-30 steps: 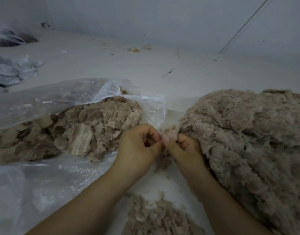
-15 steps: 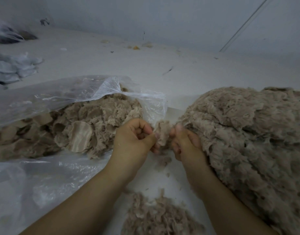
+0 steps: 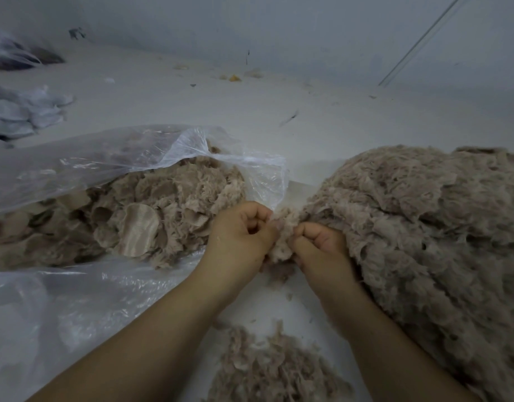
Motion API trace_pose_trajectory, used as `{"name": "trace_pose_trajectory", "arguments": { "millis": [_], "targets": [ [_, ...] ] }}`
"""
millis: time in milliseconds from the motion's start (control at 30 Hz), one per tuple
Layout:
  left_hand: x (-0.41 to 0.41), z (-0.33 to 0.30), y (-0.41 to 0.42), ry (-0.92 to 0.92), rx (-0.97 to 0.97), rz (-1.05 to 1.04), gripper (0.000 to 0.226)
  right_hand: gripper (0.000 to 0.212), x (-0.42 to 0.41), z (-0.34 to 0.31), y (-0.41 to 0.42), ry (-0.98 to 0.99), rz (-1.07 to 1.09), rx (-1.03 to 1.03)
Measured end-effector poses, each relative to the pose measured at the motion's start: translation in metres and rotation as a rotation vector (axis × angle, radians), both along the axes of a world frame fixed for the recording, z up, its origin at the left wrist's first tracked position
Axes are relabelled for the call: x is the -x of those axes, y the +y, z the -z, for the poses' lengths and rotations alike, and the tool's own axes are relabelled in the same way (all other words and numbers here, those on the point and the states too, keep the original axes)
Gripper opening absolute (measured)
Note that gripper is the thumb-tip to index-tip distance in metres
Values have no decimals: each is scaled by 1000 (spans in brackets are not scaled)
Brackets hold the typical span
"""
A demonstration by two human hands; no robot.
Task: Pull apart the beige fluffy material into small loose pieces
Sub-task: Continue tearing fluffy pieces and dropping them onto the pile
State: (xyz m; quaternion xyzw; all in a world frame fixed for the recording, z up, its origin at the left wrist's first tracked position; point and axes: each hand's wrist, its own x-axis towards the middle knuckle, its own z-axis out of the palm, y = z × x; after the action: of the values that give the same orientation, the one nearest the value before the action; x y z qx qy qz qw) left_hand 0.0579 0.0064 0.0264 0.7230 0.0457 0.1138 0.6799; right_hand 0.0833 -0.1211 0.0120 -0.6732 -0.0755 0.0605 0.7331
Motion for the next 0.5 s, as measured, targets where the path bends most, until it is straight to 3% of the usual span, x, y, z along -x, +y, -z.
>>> {"name": "trace_pose_trajectory", "arguments": {
  "millis": [200, 367, 500],
  "targets": [
    [1, 8, -1, -21, -71, 38, 19, 22, 5, -5, 0, 13, -29, -79],
    [3, 6, 1, 58, 181, 86, 26, 33, -1, -2, 1, 39, 35, -35],
    [4, 6, 0, 12, 138, 24, 24, 31, -2, 0, 1, 34, 32, -35]
  ]
}}
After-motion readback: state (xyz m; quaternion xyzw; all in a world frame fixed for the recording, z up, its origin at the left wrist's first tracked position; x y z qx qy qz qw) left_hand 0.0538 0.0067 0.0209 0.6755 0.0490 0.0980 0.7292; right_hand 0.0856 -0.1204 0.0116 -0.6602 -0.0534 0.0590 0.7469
